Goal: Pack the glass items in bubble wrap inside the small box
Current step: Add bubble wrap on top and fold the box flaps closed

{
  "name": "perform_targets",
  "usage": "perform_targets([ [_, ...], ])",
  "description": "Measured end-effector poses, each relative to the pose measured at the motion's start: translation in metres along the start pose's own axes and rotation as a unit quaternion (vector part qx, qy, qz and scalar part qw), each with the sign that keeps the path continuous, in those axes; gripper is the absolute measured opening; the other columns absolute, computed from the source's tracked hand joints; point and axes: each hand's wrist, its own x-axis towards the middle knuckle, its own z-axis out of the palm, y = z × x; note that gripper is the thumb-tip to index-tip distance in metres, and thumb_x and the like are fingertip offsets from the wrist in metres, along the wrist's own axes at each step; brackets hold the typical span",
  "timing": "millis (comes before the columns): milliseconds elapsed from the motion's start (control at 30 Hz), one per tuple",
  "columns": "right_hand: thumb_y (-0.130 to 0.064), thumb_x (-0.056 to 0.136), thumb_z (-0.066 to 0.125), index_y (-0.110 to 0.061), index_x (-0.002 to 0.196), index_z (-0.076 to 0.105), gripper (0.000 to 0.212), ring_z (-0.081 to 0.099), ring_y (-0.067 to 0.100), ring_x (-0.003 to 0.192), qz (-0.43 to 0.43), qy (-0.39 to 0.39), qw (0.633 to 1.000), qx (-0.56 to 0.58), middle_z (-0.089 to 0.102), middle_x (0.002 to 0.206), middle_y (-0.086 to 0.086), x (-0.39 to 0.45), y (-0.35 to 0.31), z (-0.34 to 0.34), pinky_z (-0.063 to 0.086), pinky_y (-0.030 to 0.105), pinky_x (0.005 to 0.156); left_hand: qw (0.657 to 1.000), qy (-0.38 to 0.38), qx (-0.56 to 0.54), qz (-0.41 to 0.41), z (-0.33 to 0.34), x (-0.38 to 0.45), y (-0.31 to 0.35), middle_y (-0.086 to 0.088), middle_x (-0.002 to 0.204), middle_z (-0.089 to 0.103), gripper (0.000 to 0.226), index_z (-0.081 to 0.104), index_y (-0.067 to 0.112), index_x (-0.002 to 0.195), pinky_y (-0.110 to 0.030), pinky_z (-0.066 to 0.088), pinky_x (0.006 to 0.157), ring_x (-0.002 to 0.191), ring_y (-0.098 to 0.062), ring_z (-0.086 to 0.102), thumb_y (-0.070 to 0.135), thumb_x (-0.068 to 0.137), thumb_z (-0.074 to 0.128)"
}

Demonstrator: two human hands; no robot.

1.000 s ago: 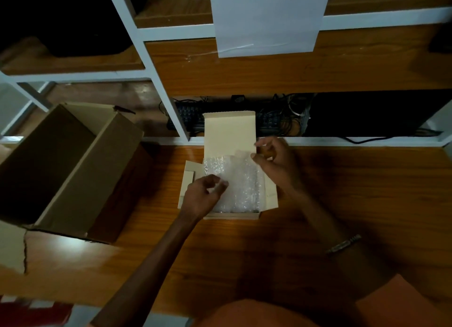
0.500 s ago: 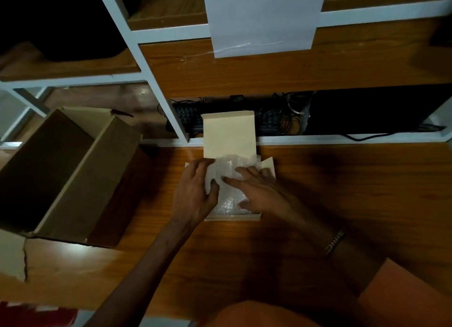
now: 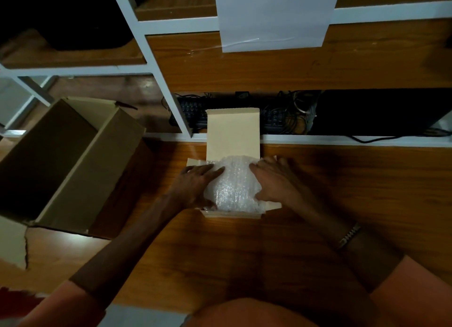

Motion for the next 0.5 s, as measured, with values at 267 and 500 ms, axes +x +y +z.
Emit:
perform_targets([
  [267,-0.054,0.072,0.087,-0.011,0.152,0.037,0.104,0.038,0.03,0.138,-0.001,-0.043,0.998,-0.04,0.05,0.149,0.01,0.009,-0.009,0.005,0.032,0.051,0.107,0.996,0.02,0.082,0.002,0.013,0.005,-0.01,-0.017,0.176,0.016,0.129,-0.009,0.045,0.168,-0.059,0.008,0.13,0.162,-0.036,0.019,0.082,0.075,0.073],
  [500,-0.051,0.073,0.088,-0.008,0.151,0.035,0.104,0.036,0.032,0.138,0.0,-0.043,0.997,-0.058,0.049,0.147,0.012,0.015,-0.014,0.004,0.03,0.052,0.11,0.998,0.009,0.049,0.042,0.015,0.007,-0.005,-0.019,0.174,0.024,0.129,-0.009,0.029,0.171,-0.049,-0.005,0.131,0.164,-0.037,0.012,0.068,0.083,0.077],
])
